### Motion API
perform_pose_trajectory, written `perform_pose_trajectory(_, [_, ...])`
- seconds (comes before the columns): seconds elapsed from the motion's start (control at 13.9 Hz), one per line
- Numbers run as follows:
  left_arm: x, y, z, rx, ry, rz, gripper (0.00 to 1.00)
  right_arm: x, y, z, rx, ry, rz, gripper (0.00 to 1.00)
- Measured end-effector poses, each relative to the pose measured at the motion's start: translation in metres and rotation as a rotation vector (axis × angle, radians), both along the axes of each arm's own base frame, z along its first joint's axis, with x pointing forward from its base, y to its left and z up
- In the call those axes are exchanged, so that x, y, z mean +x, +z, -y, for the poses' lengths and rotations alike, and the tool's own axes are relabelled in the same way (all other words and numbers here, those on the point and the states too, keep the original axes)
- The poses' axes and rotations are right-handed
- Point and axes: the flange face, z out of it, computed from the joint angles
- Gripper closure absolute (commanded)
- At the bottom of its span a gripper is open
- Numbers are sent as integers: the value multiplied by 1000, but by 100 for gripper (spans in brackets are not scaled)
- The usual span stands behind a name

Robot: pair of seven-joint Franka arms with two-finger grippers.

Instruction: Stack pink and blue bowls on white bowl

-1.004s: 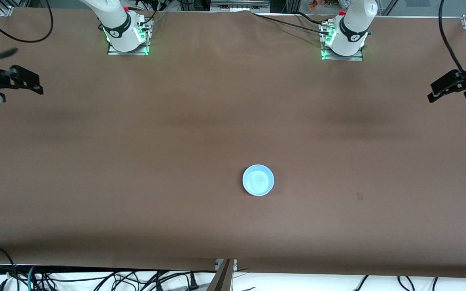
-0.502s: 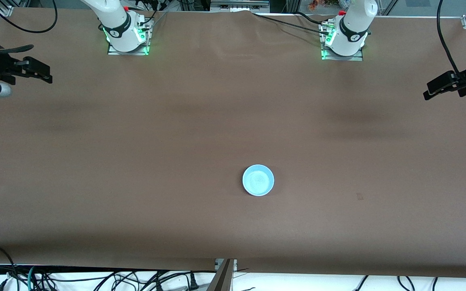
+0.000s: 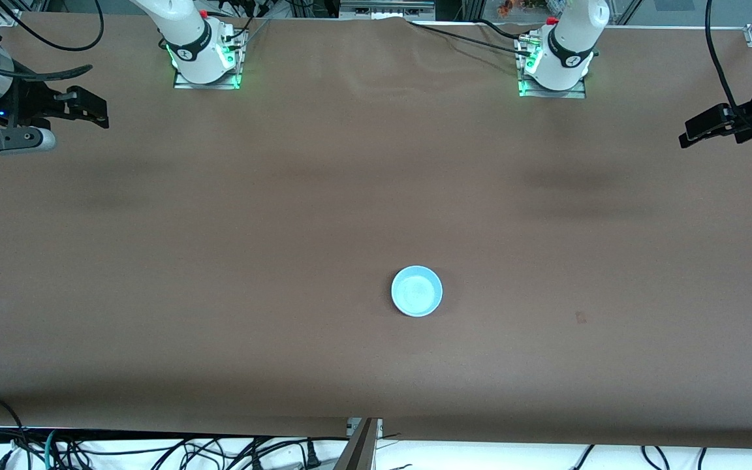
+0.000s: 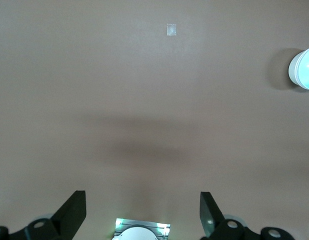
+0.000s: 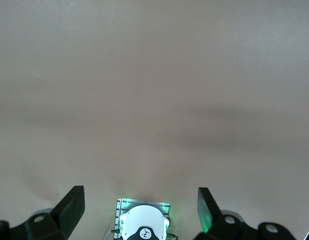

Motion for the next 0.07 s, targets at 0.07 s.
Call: perform_pose_trajectory(0.07, [0, 0, -3, 0, 4, 1, 0, 1, 0, 4, 0, -8, 3, 0])
